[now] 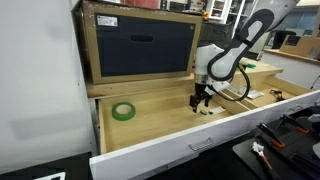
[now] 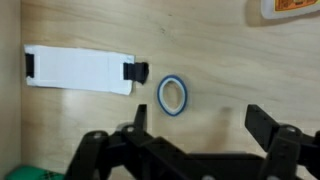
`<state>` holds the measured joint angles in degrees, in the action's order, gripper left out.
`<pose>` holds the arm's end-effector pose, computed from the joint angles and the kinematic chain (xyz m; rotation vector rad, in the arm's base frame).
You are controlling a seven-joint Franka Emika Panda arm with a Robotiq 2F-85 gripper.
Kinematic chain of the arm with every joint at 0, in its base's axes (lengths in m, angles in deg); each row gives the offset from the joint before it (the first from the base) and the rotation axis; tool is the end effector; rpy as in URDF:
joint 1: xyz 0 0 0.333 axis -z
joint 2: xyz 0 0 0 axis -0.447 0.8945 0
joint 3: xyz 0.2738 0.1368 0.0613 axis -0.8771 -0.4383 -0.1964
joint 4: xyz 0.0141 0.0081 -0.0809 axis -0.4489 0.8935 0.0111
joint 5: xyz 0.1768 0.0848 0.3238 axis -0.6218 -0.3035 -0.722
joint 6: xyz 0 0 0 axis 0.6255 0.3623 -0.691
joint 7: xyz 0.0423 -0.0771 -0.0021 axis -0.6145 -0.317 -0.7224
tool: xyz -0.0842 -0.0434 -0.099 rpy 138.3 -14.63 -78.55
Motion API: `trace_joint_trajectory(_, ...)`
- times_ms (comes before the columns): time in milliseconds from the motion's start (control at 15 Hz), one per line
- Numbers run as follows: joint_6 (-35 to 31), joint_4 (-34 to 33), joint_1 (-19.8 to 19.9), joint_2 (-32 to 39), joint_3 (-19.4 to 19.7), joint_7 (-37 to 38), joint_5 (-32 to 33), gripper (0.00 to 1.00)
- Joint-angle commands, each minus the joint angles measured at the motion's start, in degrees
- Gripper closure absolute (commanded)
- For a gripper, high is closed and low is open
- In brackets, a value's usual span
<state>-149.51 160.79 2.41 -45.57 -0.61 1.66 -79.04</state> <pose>0.4645 0.2233 0.0855 3.0163 0.2173 -0.1691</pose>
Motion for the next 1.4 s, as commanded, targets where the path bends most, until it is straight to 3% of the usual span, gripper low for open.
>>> trace_joint_trajectory(0,-4.11,-0.47,-1.81,1.36,1.37,0.84,1.69,0.00)
trace_joint_trajectory(533,-11.59,-0.08,-3.34,2.57,2.15,0.28,-0.13,0.00)
trace_joint_trajectory(1333,-11.96,0.67,-3.99,1.68,-0.20,0.31,-5.55,0.00)
